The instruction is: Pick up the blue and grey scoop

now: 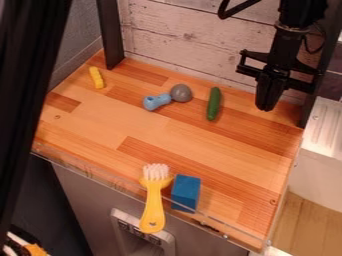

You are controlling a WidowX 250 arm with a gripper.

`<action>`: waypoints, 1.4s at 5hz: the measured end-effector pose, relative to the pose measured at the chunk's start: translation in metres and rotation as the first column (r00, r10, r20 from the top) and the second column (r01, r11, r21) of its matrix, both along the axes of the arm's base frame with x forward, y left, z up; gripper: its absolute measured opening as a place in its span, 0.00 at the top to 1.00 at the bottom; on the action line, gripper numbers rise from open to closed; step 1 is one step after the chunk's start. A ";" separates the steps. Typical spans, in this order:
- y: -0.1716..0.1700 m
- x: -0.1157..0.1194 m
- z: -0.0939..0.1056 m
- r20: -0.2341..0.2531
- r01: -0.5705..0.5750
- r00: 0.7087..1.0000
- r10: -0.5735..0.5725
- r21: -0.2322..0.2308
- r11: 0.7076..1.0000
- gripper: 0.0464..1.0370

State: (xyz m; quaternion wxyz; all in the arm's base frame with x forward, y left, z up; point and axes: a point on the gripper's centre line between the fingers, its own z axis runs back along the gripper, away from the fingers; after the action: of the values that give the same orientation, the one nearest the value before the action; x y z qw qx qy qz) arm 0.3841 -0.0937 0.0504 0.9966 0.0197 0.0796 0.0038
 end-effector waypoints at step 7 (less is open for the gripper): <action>0.150 -0.028 0.005 0.017 0.321 0.947 -0.321 -0.073 0.944 0.04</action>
State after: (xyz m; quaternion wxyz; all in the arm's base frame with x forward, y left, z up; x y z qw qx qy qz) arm 0.3563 0.0566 0.0551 0.9842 -0.0051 0.0730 -0.1613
